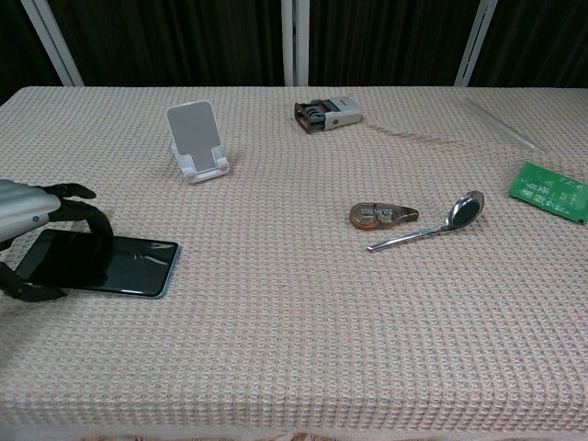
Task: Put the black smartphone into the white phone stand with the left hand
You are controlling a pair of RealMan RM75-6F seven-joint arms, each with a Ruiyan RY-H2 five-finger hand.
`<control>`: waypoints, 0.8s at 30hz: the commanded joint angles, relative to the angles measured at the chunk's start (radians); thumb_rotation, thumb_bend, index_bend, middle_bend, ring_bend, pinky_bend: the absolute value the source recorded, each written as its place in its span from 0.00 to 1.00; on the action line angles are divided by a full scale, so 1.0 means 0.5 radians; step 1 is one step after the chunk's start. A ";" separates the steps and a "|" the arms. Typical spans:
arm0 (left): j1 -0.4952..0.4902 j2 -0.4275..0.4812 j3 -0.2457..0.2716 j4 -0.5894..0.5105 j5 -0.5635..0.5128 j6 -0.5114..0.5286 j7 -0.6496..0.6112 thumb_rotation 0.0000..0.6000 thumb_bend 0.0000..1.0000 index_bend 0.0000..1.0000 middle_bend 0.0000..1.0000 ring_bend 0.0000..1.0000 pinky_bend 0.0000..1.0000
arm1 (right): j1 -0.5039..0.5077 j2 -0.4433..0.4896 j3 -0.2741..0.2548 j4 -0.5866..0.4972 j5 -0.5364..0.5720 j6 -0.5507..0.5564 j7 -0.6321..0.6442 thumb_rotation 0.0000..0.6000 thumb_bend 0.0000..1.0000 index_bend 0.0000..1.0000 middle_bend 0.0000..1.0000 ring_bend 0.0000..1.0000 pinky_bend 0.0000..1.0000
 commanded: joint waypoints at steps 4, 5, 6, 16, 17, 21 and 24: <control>-0.010 0.019 -0.003 -0.036 -0.017 0.001 0.037 1.00 0.33 0.64 0.47 0.19 0.23 | -0.002 0.001 0.003 0.006 0.004 0.004 0.008 1.00 0.20 0.00 0.00 0.00 0.00; -0.010 0.021 -0.003 -0.038 -0.006 0.014 0.036 1.00 0.33 0.64 0.49 0.20 0.23 | -0.002 0.000 0.004 0.008 0.006 0.005 0.010 1.00 0.20 0.00 0.00 0.00 0.00; -0.009 0.023 -0.005 -0.038 0.006 0.026 0.033 1.00 0.33 0.65 0.51 0.21 0.23 | -0.002 -0.001 0.005 0.009 0.006 0.006 0.012 1.00 0.20 0.00 0.00 0.00 0.00; 0.002 0.072 -0.002 -0.034 0.172 0.170 -0.083 1.00 0.33 0.65 0.62 0.30 0.23 | 0.003 -0.004 0.006 0.014 0.002 0.002 0.020 1.00 0.21 0.00 0.00 0.00 0.00; 0.002 0.078 -0.002 -0.034 0.185 0.179 -0.102 1.00 0.33 0.65 0.63 0.30 0.23 | 0.003 -0.004 0.005 0.014 0.001 0.002 0.020 1.00 0.21 0.00 0.00 0.00 0.00; -0.006 0.100 -0.004 -0.036 0.216 0.188 -0.159 1.00 0.34 0.65 0.65 0.33 0.24 | 0.000 -0.001 0.005 0.011 -0.003 0.010 0.022 1.00 0.21 0.00 0.00 0.00 0.00; -0.015 0.120 -0.005 -0.044 0.229 0.183 -0.198 1.00 0.34 0.65 0.67 0.36 0.25 | -0.005 0.004 0.003 0.007 -0.005 0.016 0.024 1.00 0.21 0.00 0.00 0.00 0.00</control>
